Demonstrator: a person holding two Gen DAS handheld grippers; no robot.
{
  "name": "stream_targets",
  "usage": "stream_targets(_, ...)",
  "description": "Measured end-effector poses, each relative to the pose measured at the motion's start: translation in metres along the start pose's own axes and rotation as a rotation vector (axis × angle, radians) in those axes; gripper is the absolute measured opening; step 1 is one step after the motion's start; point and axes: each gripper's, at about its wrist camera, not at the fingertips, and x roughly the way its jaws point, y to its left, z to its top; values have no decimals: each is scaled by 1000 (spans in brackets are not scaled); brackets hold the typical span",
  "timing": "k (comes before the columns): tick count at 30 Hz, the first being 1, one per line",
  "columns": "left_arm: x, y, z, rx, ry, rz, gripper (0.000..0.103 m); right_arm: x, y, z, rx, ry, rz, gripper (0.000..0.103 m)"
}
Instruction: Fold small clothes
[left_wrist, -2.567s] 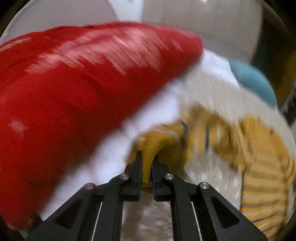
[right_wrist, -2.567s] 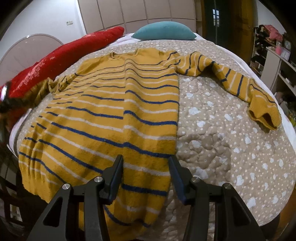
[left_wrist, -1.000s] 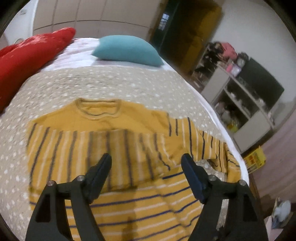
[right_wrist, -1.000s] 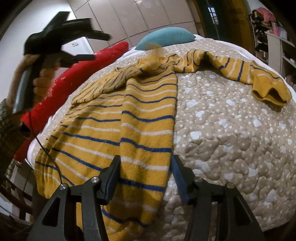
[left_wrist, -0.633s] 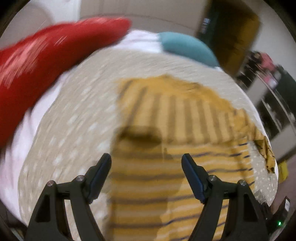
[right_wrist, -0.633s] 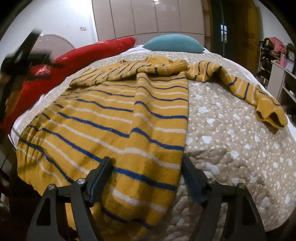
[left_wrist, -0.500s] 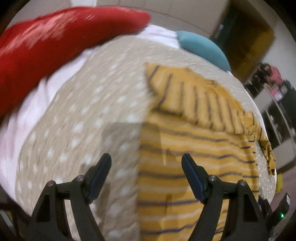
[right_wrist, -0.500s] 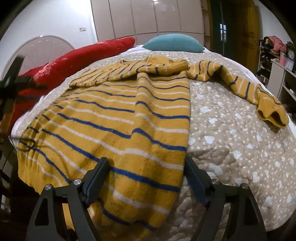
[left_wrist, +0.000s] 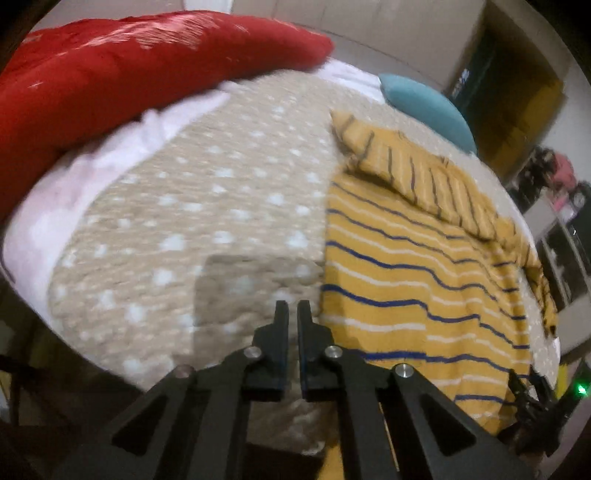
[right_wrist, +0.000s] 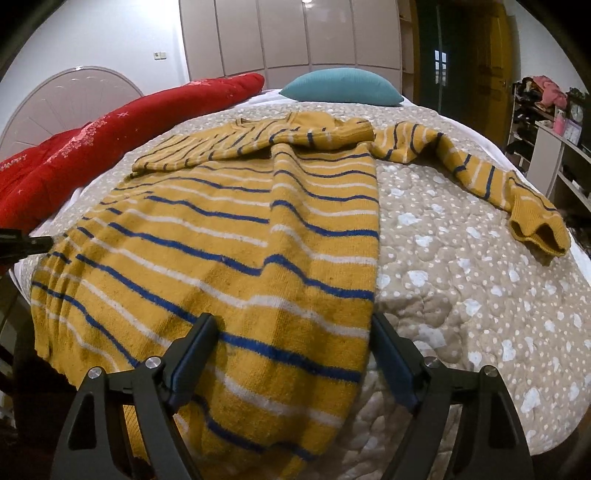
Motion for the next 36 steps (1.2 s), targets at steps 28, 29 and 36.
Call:
stream_targets(28, -13, -45, -11, 62, -17, -60, 66, -20, -196, 72, 147, -75, -449, 4)
stream_targets(29, -13, -47, -11, 61, -16, -60, 66, -28, -212, 77, 214, -102, -453, 4)
stream_targets(36, -1, -56, -12, 47, 25, -101, 66, -75, -338, 71, 690, -157, -545, 10)
